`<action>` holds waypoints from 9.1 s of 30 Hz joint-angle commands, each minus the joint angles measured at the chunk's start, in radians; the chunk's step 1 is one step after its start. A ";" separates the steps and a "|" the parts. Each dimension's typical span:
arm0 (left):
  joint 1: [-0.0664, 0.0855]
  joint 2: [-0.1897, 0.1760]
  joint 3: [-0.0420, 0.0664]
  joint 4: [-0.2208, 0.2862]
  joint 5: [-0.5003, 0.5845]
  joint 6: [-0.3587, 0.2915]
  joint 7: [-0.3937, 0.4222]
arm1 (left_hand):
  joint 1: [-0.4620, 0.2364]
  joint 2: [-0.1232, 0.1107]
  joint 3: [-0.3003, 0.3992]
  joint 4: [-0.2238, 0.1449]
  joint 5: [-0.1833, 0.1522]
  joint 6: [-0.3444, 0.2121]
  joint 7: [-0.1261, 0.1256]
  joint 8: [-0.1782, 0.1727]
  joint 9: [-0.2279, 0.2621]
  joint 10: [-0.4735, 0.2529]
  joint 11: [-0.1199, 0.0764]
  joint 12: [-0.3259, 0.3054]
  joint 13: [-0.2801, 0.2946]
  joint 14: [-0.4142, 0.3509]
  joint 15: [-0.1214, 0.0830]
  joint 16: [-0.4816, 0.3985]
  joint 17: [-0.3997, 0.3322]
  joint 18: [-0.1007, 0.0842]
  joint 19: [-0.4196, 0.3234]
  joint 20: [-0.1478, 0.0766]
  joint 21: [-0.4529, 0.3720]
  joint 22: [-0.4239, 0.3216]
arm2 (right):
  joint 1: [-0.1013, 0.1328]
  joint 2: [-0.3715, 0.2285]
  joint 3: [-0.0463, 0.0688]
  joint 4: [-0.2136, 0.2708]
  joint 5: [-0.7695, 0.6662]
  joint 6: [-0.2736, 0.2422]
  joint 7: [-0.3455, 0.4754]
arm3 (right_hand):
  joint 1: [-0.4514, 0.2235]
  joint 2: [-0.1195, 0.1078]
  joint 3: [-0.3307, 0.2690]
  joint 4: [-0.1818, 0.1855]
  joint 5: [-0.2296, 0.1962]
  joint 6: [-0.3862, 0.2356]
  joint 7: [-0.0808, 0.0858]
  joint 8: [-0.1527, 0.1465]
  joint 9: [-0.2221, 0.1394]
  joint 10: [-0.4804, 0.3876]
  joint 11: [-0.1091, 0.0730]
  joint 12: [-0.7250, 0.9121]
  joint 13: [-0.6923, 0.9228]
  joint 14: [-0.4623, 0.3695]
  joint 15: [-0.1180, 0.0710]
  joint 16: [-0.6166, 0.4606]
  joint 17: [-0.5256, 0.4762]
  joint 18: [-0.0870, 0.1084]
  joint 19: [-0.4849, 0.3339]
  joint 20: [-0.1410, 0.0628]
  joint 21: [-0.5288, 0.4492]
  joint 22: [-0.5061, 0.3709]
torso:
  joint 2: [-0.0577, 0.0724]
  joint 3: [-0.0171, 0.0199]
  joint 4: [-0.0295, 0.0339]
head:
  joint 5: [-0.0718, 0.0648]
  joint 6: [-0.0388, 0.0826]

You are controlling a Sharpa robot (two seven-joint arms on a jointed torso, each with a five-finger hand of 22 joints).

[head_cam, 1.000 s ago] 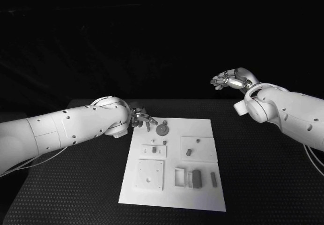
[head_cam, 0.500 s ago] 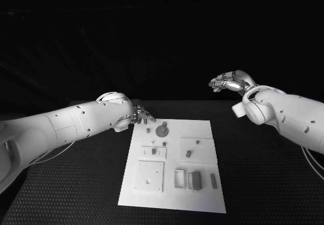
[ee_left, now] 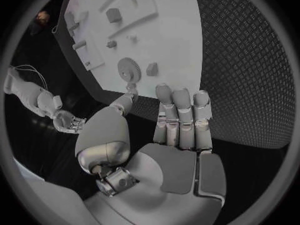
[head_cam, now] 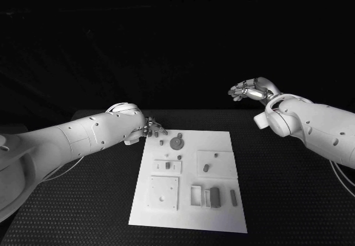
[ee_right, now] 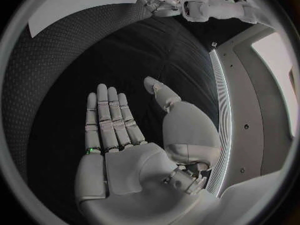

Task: Assemble the parts on the task board

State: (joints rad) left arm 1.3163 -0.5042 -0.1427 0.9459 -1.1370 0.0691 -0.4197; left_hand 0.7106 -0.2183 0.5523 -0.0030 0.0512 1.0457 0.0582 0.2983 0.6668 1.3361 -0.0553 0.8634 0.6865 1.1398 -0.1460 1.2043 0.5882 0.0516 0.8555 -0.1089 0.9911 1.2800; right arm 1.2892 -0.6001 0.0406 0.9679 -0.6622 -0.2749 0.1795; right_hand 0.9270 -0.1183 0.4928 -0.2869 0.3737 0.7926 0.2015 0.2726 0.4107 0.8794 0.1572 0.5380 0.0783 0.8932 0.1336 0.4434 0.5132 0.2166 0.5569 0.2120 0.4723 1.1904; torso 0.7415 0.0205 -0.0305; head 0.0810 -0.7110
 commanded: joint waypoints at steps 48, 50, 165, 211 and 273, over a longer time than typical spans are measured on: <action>-0.027 0.021 -0.002 -0.034 0.067 0.075 0.055 | 0.074 0.136 -0.089 -0.099 -0.001 -0.011 0.004 -0.009 -0.007 -0.014 0.005 -0.010 0.004 -0.025 0.003 0.006 -0.009 -0.019 -0.026 -0.124 -0.011 0.008 | 0.000 -0.004 0.001 0.011 0.000 0.008 0.007 | -0.004 0.006 -0.006 0.000 0.005 -0.007 0.010 0.007 -0.002 0.006 -0.002 -0.007 -0.004 -0.001 0.007 -0.005 -0.002 -0.013 -0.005 -0.001 -0.010 0.003 | -0.001 0.0008 0.0013 | -0.005 -0.008; -0.027 0.021 -0.002 -0.035 0.067 0.073 0.055 | 0.078 0.145 -0.090 -0.107 -0.001 -0.010 0.004 -0.009 -0.008 -0.014 0.005 -0.010 0.004 -0.025 0.003 0.006 -0.009 -0.020 -0.026 -0.124 -0.011 0.009 | 0.000 -0.004 0.001 0.010 0.000 0.008 0.007 | -0.004 0.006 -0.006 0.000 0.005 -0.007 0.010 0.007 -0.002 0.007 -0.002 -0.007 -0.004 -0.001 0.007 -0.005 -0.002 -0.013 -0.005 -0.001 -0.010 0.003 | -0.001 0.0005 0.0011 | -0.005 -0.010; -0.081 -0.294 -0.073 0.501 0.023 -0.175 -0.003 | 0.189 0.293 -0.058 -0.280 0.111 0.103 -0.034 0.044 -0.018 0.066 -0.031 -0.014 -0.008 0.045 -0.002 0.032 -0.026 -0.018 0.032 -0.129 -0.003 0.021 | 0.000 -0.026 0.001 0.013 0.004 0.019 0.004 | -0.009 0.008 -0.007 0.001 0.008 -0.008 0.010 0.009 -0.005 0.008 -0.002 -0.008 -0.008 0.000 0.007 -0.006 -0.003 -0.012 -0.002 -0.001 -0.016 0.009 | -0.005 0.0016 0.0085 | 0.001 -0.045; -0.092 -0.259 -0.087 0.483 -0.033 -0.125 -0.018 | 0.188 0.283 -0.057 -0.281 0.120 0.117 -0.039 0.051 -0.020 0.075 -0.036 -0.007 -0.003 0.054 -0.004 0.039 -0.023 -0.017 0.039 -0.130 -0.001 0.024 | 0.000 -0.028 0.001 0.021 0.004 0.020 0.004 | -0.009 0.008 -0.007 0.001 0.009 -0.008 0.010 0.009 -0.006 0.008 -0.002 -0.008 -0.008 0.000 0.007 -0.007 -0.003 -0.012 -0.001 -0.001 -0.019 0.011 | -0.005 0.0019 0.0087 | -0.002 -0.047; -0.086 -0.282 -0.006 0.496 0.071 -0.333 0.115 | 0.106 -0.037 -0.153 0.146 0.003 -0.019 0.002 0.019 -0.017 -0.042 0.003 -0.082 -0.009 -0.059 0.011 -0.022 -0.058 -0.016 -0.043 -0.120 -0.067 0.018 | -0.002 -0.025 0.001 0.010 0.004 0.020 0.004 | -0.009 0.009 -0.007 0.001 0.010 -0.009 0.010 0.010 -0.008 0.008 -0.001 -0.009 -0.009 0.000 0.007 -0.007 -0.003 -0.011 -0.001 0.000 -0.023 0.014 | -0.005 0.0015 0.0083 | -0.014 -0.039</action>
State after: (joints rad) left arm 1.2296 -0.7919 -0.1491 1.4354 -1.0818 -0.1803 -0.3987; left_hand 0.8010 -0.2650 0.3982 0.1478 0.0531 1.0357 0.0554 0.3212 0.6513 1.3046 -0.0559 0.7887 0.6807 1.0899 -0.1396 1.1888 0.5332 0.0465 0.8192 -0.1018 0.9292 1.3000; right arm 1.2878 -0.6264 0.0405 0.9789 -0.6569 -0.2671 0.1768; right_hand 0.9230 -0.1144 0.4901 -0.2842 0.3796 0.7926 0.2015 0.2778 0.4040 0.8793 0.1571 0.5342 0.0704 0.8933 0.1335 0.4395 0.5116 0.2167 0.5570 0.2120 0.4528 1.2029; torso 0.7356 0.0225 -0.0218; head 0.0679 -0.7518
